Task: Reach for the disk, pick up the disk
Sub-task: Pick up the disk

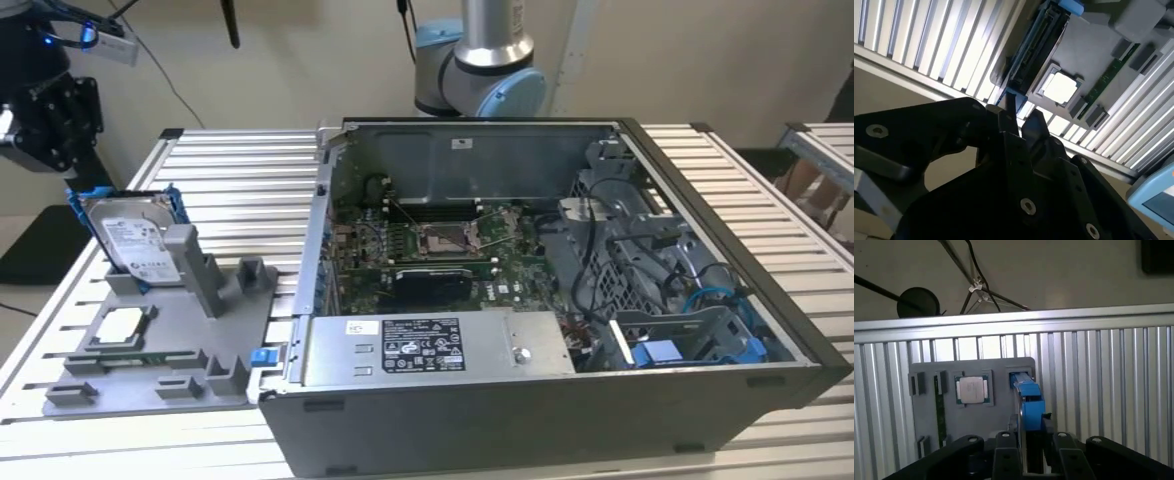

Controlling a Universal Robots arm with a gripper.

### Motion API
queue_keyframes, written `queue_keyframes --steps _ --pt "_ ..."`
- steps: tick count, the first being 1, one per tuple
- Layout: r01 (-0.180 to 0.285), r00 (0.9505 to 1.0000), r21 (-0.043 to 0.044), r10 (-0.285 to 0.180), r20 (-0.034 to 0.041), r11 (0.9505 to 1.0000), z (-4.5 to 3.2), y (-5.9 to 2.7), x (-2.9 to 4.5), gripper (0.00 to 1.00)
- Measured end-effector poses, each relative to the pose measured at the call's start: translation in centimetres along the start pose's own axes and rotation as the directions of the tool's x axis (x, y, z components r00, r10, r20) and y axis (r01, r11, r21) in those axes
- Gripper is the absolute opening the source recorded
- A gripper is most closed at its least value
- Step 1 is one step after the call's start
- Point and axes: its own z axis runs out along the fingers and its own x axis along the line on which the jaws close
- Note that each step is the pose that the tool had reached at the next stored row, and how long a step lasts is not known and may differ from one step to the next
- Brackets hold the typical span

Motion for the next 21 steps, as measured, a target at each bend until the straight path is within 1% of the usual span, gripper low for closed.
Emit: queue_keyframes --steps 5,8,14,21 --pt "0.000 1.0000 0.0000 0.000 0.0000 1.0000 0.01 0.01 -0.01 1.00" --pt "0.005 1.0000 0.0008 -0.005 -0.0001 1.0000 0.16 0.02 -0.06 1.00" --pt "0.024 0.9997 0.0053 -0.024 0.0000 0.9997 0.94 0.09 -0.37 1.00" --pt "0.035 0.9994 0.0059 -0.035 -0.0003 0.9994 1.95 0.15 -0.45 1.00"
